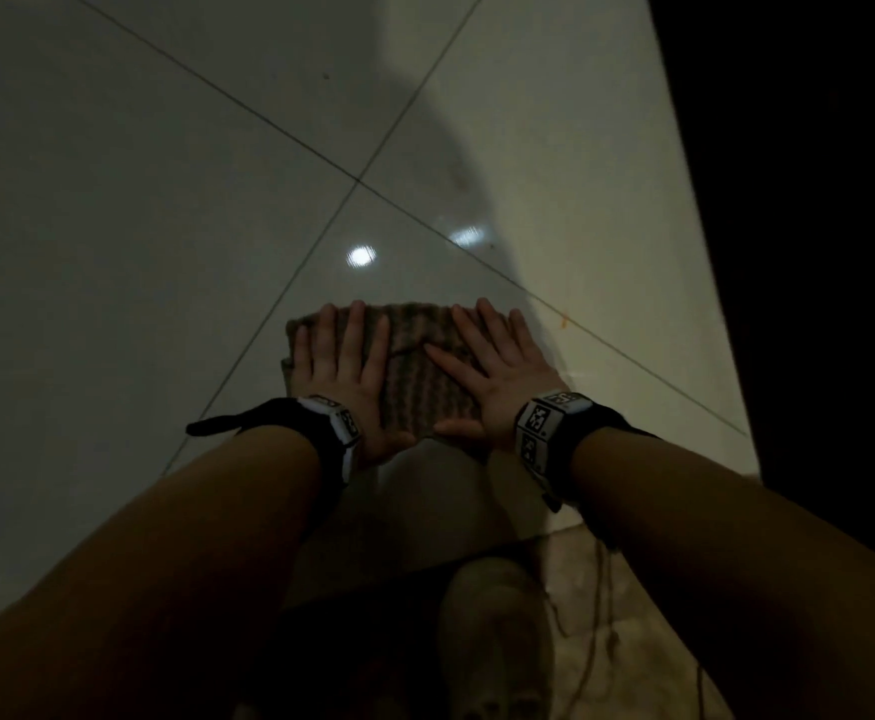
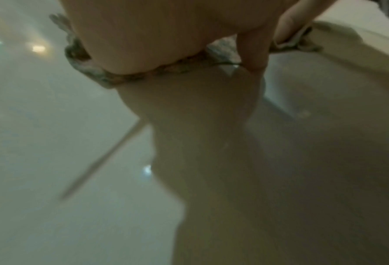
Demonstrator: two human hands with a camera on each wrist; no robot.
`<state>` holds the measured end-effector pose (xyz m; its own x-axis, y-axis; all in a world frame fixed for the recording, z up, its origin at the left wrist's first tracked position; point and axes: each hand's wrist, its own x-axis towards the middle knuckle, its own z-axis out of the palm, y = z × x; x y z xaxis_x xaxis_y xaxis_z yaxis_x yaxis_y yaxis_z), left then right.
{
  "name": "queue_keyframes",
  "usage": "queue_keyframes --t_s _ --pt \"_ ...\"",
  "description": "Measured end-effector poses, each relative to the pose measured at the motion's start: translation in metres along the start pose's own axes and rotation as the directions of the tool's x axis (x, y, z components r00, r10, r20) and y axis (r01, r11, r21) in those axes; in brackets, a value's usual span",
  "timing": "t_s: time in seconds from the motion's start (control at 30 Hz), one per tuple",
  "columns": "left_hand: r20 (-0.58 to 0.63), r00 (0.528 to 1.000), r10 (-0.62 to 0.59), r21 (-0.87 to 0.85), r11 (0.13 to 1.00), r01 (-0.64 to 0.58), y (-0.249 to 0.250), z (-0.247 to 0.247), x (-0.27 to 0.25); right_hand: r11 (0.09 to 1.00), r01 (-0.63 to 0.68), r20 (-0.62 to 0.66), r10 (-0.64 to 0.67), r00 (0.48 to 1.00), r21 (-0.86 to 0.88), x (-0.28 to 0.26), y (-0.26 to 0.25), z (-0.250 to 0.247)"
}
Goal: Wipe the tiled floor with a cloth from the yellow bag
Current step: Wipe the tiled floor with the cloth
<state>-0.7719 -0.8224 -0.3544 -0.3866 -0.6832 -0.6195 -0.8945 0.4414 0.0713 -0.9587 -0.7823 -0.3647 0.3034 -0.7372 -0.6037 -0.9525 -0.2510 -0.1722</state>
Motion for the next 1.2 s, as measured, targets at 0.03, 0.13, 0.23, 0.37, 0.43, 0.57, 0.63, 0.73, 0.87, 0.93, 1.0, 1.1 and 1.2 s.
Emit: queue_keyframes --t_s 0.03,0.13,0.23,0.37,0.43,0.57,0.63,0.73,0.87,0.93,1.0,1.1,1.2 --pt "-0.027 0.999 0.026 -0.019 0.999 -0.027 0.003 0.006 -0.007 1.000 0.008 0.012 -0.008 1.000 0.003 -0.008 -0.003 0.005" --pt "0.019 0.997 0.075 -0.035 0.997 -0.074 0.002 0.026 -0.028 0.998 0.053 0.034 -0.052 0.998 -0.018 -0.024 -0.009 0.020" --pt "0.072 0.981 0.180 0.009 0.983 -0.181 -0.001 0.042 -0.043 0.991 0.108 0.013 -0.107 0.994 -0.080 -0.035 -0.011 0.029" --pt "0.131 0.968 0.214 0.121 0.966 -0.230 -0.001 0.045 -0.059 0.988 0.125 0.091 -0.117 0.989 -0.090 -0.050 -0.016 0.031" --pt "0.121 0.975 0.186 0.115 0.973 -0.199 -0.001 0.043 -0.059 0.985 0.144 0.062 -0.139 0.988 -0.098 -0.051 -0.016 0.035" --pt "0.085 0.984 0.155 0.166 0.972 -0.168 0.001 0.032 -0.056 0.987 0.112 0.013 -0.112 0.994 -0.117 -0.055 -0.018 0.036" --pt "0.122 0.987 0.102 0.150 0.981 -0.120 0.005 0.026 -0.055 0.984 0.110 -0.021 -0.113 0.993 -0.139 -0.059 -0.021 0.033" --pt "0.073 0.993 0.091 0.110 0.989 -0.099 0.010 0.029 -0.052 0.980 0.120 -0.091 -0.135 0.987 -0.156 -0.062 -0.023 0.031" --pt "0.050 0.993 0.110 0.120 0.986 -0.115 0.004 0.032 -0.052 0.988 0.117 -0.062 -0.123 0.990 -0.102 -0.061 -0.029 0.032" --pt "0.026 0.992 0.124 0.078 0.989 -0.126 -0.004 0.036 -0.053 0.985 0.105 0.035 -0.101 0.994 -0.140 -0.055 -0.032 0.034" --pt "-0.014 0.992 0.128 0.063 0.990 -0.127 -0.015 0.045 -0.058 0.973 0.159 0.061 -0.151 0.987 -0.165 -0.049 -0.040 0.031" --pt "-0.044 0.997 0.068 0.061 0.996 -0.065 -0.032 0.052 -0.074 0.938 0.278 0.104 -0.261 0.960 -0.208 -0.034 -0.055 0.026" --pt "0.048 0.999 0.007 0.057 0.998 -0.010 -0.049 0.066 -0.087 0.888 0.376 0.138 -0.351 0.926 -0.264 -0.020 -0.070 0.021"
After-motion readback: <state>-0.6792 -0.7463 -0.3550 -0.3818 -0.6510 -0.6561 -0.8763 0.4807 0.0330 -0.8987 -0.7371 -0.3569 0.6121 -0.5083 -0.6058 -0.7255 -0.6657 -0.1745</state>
